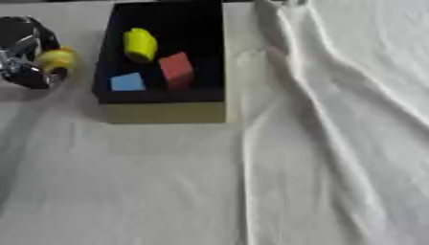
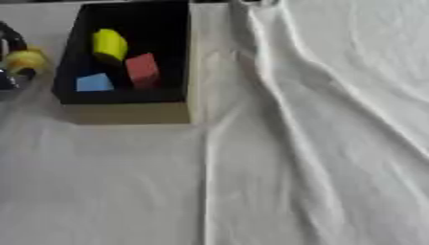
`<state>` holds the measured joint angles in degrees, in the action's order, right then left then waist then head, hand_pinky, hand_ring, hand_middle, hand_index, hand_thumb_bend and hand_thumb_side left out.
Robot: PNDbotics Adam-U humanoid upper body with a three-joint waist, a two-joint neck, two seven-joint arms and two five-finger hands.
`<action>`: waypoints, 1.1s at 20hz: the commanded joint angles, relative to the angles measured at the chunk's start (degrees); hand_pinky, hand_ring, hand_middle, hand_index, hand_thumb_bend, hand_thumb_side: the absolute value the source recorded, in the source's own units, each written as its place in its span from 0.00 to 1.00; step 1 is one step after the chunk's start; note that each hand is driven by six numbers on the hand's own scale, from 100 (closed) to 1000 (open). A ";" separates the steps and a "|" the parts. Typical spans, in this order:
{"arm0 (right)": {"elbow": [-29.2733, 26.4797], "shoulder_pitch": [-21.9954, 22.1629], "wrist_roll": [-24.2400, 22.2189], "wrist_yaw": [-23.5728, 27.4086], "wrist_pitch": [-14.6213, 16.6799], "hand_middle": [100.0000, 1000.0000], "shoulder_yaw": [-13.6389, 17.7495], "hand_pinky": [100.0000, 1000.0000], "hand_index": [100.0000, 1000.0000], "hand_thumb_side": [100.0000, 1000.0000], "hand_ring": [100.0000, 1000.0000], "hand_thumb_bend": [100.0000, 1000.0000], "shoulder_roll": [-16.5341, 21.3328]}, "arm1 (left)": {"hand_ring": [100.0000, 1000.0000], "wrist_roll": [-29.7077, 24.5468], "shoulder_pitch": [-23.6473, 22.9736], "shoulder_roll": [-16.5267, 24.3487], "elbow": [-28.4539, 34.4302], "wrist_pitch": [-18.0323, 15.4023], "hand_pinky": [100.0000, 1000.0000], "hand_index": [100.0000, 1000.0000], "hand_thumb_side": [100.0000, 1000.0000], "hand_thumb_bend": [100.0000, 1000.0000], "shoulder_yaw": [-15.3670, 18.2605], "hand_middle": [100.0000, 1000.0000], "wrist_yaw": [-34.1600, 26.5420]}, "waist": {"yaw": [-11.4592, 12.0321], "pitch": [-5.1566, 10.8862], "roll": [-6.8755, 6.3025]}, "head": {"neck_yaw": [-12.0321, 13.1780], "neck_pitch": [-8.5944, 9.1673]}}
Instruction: Pick up objects on the table and place them in the box.
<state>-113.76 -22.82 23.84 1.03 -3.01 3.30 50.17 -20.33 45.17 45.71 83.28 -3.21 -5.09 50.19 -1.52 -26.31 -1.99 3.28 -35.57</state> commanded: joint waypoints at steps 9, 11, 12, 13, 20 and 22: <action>-0.83 -1.77 -0.68 1.00 0.49 0.50 0.33 0.70 0.65 0.68 0.61 0.00 2.68 | 0.36 -7.23 7.42 -0.62 22.13 -0.03 0.37 0.42 0.07 0.07 -3.71 0.30 -12.65 | -0.20 3.13 0.08 | -0.86 -0.75; -0.83 -1.89 -0.80 1.08 0.48 0.50 0.26 0.71 0.65 0.68 0.61 0.00 2.63 | 0.36 -8.03 9.61 -2.61 21.87 0.43 0.37 0.42 0.07 0.06 -4.75 0.30 -13.92 | -0.50 3.29 -0.02 | -0.80 -0.77; -0.83 -1.92 -0.83 1.11 0.47 0.50 0.25 0.70 0.65 0.68 0.61 0.00 2.59 | 0.37 -8.30 10.43 -3.47 21.44 0.56 0.38 0.43 0.07 0.05 -5.23 0.31 -14.23 | -0.58 3.33 -0.04 | -0.76 -0.73; -0.83 -1.99 -0.87 1.15 0.45 0.50 0.22 0.70 0.65 0.68 0.61 0.00 2.52 | 0.37 -8.46 11.17 -4.42 20.76 0.68 0.38 0.43 0.07 0.05 -5.77 0.31 -14.43 | -0.65 3.34 -0.03 | -0.75 -0.66; -0.83 -3.14 -1.22 1.53 0.69 0.50 -0.04 0.70 0.65 0.68 0.61 0.00 2.24 | 0.42 -8.11 13.24 -8.94 11.99 0.45 0.43 0.49 0.00 0.12 -8.65 0.37 -10.77 | -0.76 3.38 -0.01 | -1.70 -0.28; -0.83 -3.55 -1.33 1.65 0.82 0.50 -0.11 0.70 0.65 0.68 0.61 0.00 2.25 | 0.42 -7.39 13.29 -9.81 8.91 0.36 0.44 0.50 0.00 0.16 -8.85 0.38 -8.96 | -0.82 3.38 -0.01 | -1.67 -0.15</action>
<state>-113.76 -25.71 22.64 2.39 -2.38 2.75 50.66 -28.24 57.15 35.55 93.38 -2.78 -14.17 40.05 -2.30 -25.39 -2.01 1.82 -36.20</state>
